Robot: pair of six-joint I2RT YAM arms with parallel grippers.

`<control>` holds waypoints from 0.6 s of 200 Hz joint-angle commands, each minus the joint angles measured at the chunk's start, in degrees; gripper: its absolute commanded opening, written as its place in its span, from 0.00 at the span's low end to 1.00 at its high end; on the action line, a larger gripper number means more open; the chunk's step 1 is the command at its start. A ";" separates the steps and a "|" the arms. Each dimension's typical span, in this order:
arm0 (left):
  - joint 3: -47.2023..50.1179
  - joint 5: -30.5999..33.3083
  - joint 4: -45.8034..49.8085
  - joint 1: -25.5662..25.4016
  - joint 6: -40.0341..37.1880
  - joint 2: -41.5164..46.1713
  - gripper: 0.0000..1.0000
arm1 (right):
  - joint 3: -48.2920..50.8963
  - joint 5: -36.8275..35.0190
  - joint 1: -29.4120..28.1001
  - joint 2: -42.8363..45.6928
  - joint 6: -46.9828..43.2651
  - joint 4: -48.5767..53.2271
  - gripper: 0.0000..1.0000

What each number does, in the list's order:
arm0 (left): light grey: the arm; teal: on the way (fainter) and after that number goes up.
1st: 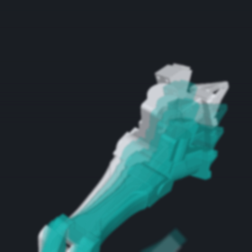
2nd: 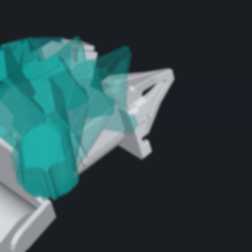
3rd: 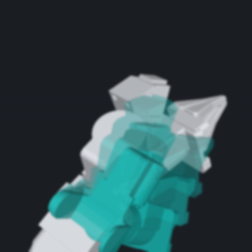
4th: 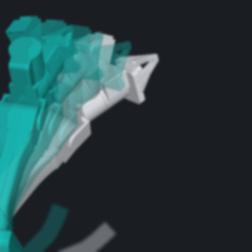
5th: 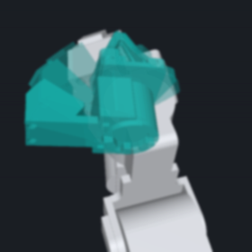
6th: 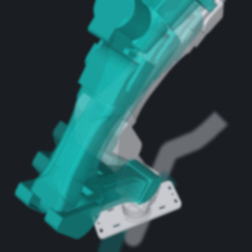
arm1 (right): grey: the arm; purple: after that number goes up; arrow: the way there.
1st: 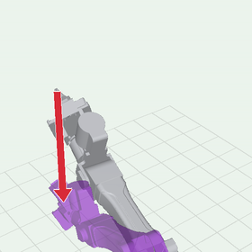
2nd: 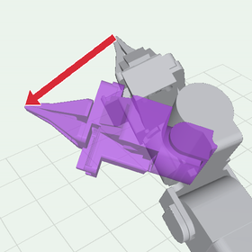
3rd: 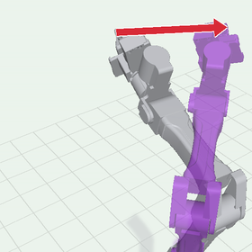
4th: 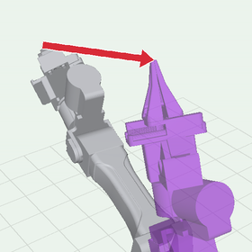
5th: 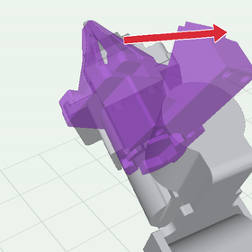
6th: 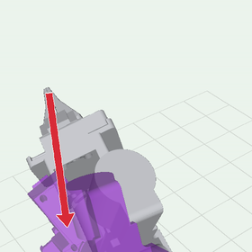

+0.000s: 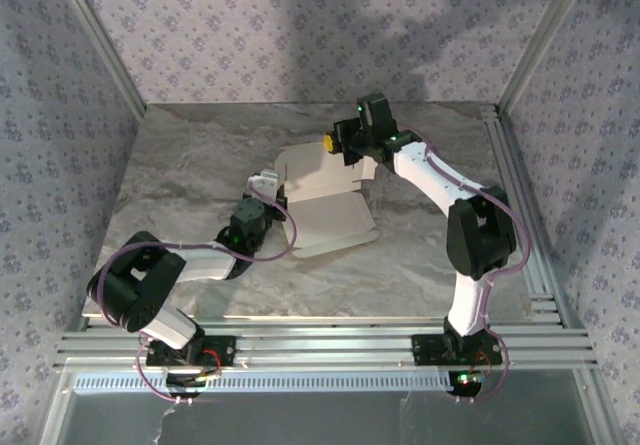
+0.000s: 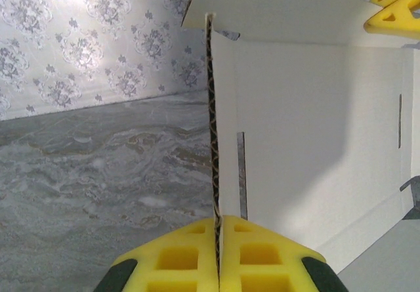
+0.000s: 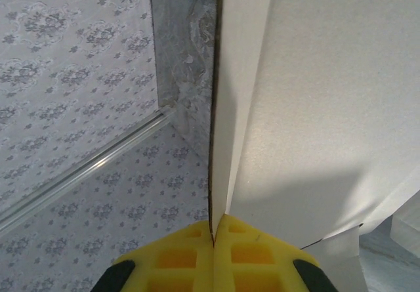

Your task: Fold the paper box

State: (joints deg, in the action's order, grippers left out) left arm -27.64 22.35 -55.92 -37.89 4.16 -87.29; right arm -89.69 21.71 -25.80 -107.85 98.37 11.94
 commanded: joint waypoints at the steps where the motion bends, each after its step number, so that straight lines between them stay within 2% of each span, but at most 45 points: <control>1: 0.67 -0.91 -4.22 0.60 1.95 -1.22 0.00 | 0.92 -0.67 -0.45 -2.38 -1.75 0.17 0.00; 70: 3.07 -1.85 -4.81 4.27 8.20 -5.70 0.00 | 2.71 0.43 -1.90 -4.87 -3.09 -2.33 0.00; 120: 4.35 -0.73 -7.00 4.45 9.42 -7.67 0.00 | 11.74 -1.36 -3.28 -0.86 -2.74 -8.38 0.00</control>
State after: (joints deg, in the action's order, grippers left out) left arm -23.88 20.27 -58.74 -34.11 12.82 -93.84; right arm -82.46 21.54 -28.49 -110.67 96.55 2.79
